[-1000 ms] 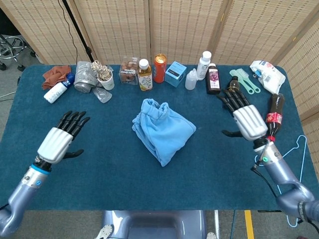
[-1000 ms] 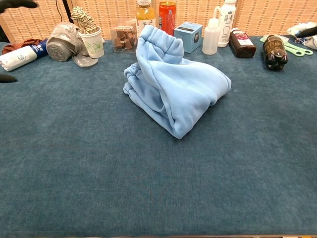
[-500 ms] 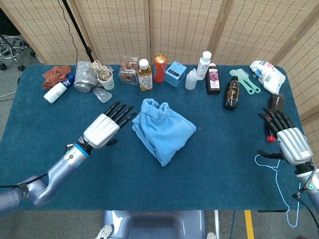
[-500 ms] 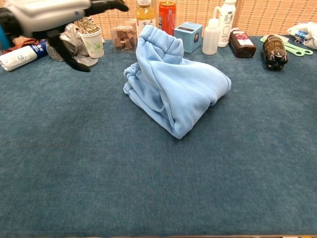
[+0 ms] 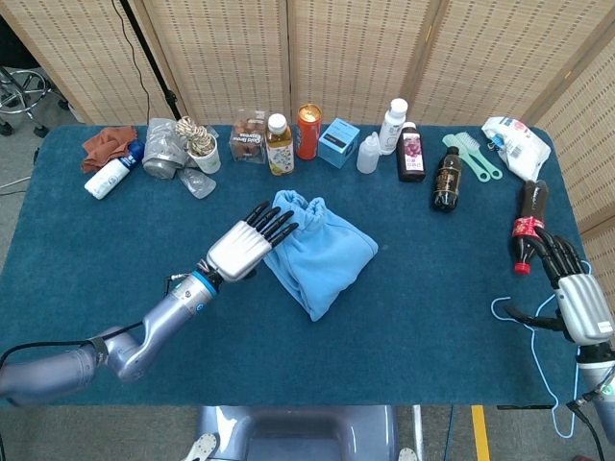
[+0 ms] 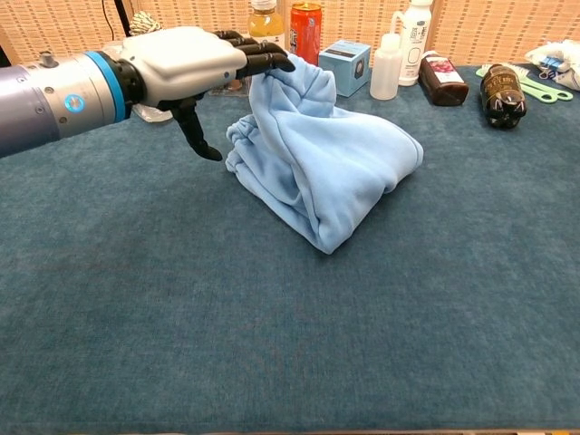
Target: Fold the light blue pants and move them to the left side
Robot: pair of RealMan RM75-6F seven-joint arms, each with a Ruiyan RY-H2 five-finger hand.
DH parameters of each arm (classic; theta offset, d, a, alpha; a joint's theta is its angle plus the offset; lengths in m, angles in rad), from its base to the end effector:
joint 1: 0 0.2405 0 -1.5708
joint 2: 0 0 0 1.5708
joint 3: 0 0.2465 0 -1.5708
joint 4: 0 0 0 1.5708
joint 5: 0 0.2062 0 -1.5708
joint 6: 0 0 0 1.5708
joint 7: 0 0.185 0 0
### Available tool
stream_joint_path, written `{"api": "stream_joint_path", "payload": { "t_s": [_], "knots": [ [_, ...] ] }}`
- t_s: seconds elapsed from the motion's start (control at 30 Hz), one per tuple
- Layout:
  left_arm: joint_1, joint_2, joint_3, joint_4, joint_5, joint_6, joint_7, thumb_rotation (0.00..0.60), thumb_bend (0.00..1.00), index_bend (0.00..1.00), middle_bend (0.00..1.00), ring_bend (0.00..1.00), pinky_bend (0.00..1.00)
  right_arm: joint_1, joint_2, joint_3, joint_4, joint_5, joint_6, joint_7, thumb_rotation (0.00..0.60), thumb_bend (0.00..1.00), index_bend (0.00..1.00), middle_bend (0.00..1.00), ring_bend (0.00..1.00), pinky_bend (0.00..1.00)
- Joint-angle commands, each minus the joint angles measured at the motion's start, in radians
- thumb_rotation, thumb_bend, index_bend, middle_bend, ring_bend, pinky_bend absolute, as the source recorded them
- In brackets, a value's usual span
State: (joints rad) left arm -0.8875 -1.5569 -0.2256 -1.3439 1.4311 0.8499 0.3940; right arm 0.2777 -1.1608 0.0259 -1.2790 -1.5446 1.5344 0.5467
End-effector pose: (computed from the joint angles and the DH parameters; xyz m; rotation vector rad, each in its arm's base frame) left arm -0.0578 0.3953 -0.0315 -2.1287 -0.3817 -0.9519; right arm -0.2992 -0.2829 0.1837 1.4280 -0.9482 1.2820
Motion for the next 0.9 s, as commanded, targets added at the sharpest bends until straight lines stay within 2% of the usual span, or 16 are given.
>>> {"api": "stream_joint_path", "payload": {
  "t_s": [0.03,0.43,0.9],
  "knots": [
    [-0.02,-0.039,0.017,0.057,0.012,0.005,-0.021,0.6,0.06,0.0,0.0,0.0,0.0,-0.005,-0.001,0.01,0.004,-0.002,0.007,0.007,0.6,0.0,0.0,0.0,0.0,0.0],
    [-0.002,-0.162,0.089,0.251,0.04,0.063,-0.104,0.6,0.06,0.0,0.0,0.0,0.0,-0.011,-0.004,0.019,0.012,-0.032,0.002,0.025,0.6,0.0,0.0,0.0,0.0,0.0],
    [-0.052,-0.321,0.084,0.482,0.066,0.092,-0.214,0.6,0.06,0.0,0.0,0.0,0.0,-0.017,-0.004,0.027,0.014,-0.054,0.006,0.036,0.6,0.0,0.0,0.0,0.0,0.0]
  ]
}}
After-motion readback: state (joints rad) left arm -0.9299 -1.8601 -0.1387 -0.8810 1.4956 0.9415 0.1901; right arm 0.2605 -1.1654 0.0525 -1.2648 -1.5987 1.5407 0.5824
